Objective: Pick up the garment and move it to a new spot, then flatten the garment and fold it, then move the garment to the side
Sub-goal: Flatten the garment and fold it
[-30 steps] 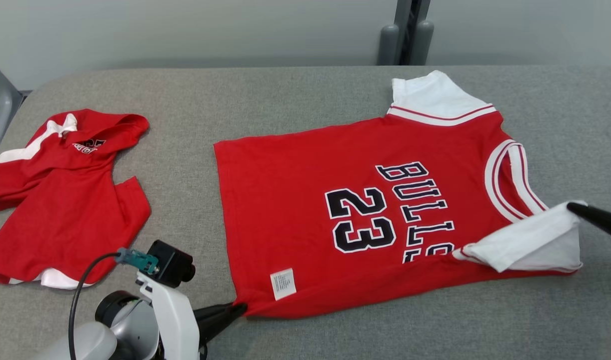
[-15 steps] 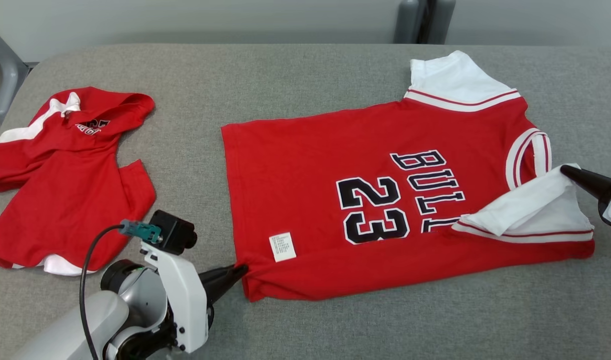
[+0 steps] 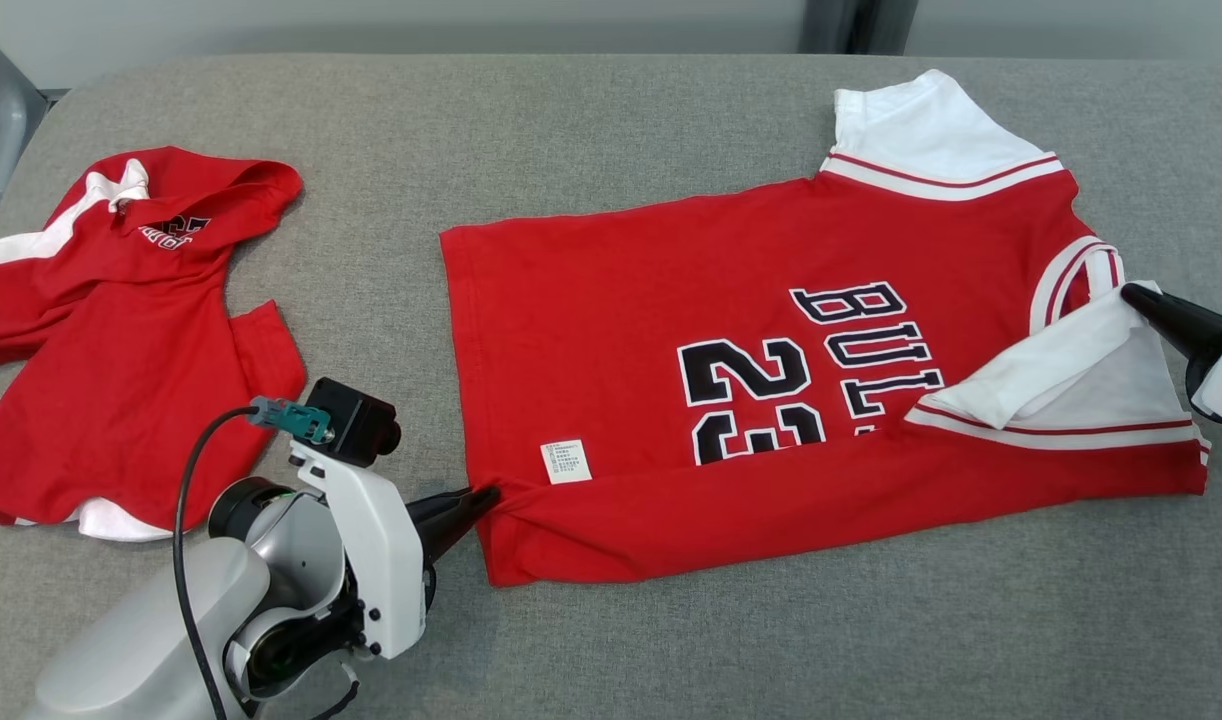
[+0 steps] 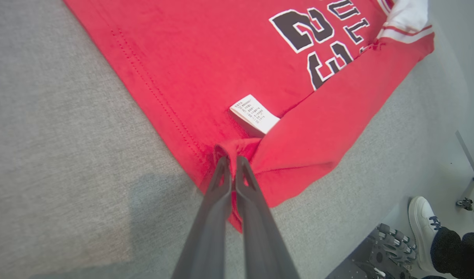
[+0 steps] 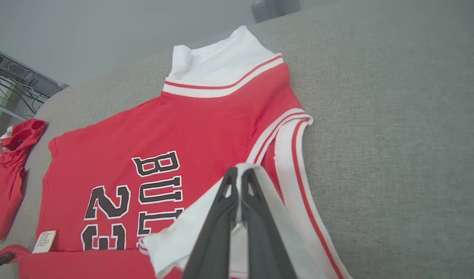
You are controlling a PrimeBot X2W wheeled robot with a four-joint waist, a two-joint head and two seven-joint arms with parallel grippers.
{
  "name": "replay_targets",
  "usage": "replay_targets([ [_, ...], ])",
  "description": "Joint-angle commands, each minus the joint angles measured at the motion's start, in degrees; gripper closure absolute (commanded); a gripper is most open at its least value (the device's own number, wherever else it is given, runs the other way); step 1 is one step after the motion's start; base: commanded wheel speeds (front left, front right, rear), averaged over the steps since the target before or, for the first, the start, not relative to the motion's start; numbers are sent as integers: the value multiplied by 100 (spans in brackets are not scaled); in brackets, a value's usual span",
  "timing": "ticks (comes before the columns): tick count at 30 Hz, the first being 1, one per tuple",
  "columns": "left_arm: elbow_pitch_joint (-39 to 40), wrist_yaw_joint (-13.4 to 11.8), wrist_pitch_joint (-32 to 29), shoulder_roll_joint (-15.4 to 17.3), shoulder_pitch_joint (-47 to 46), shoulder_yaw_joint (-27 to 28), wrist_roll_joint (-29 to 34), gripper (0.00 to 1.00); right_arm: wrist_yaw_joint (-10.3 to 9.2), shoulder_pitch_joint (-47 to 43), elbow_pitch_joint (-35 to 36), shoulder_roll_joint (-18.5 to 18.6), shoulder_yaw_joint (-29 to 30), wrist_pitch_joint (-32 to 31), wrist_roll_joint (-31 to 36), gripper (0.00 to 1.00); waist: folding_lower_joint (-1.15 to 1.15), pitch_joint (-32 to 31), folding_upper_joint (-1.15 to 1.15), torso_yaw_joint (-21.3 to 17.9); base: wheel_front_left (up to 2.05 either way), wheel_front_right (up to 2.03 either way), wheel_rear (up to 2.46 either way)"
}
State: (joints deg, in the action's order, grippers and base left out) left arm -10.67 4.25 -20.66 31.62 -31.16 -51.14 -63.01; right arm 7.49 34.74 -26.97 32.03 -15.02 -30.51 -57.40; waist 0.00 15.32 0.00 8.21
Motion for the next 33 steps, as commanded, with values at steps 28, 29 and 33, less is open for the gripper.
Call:
replay_targets([
  [28,-648,114,307,-283,-338,-51,203,100,0,362,-328,152,-502,817,-209,100,0,67,0,27,0,0,0],
  [29,-654,120,295,-293,-338,-72,203,100,0,373,-335,168,-518,856,-235,100,0,66,0,30,0,0,0],
  [33,-674,161,343,-314,-346,-83,163,90,0,389,-464,203,-533,937,-315,99,0,51,0,48,0,0,0],
])
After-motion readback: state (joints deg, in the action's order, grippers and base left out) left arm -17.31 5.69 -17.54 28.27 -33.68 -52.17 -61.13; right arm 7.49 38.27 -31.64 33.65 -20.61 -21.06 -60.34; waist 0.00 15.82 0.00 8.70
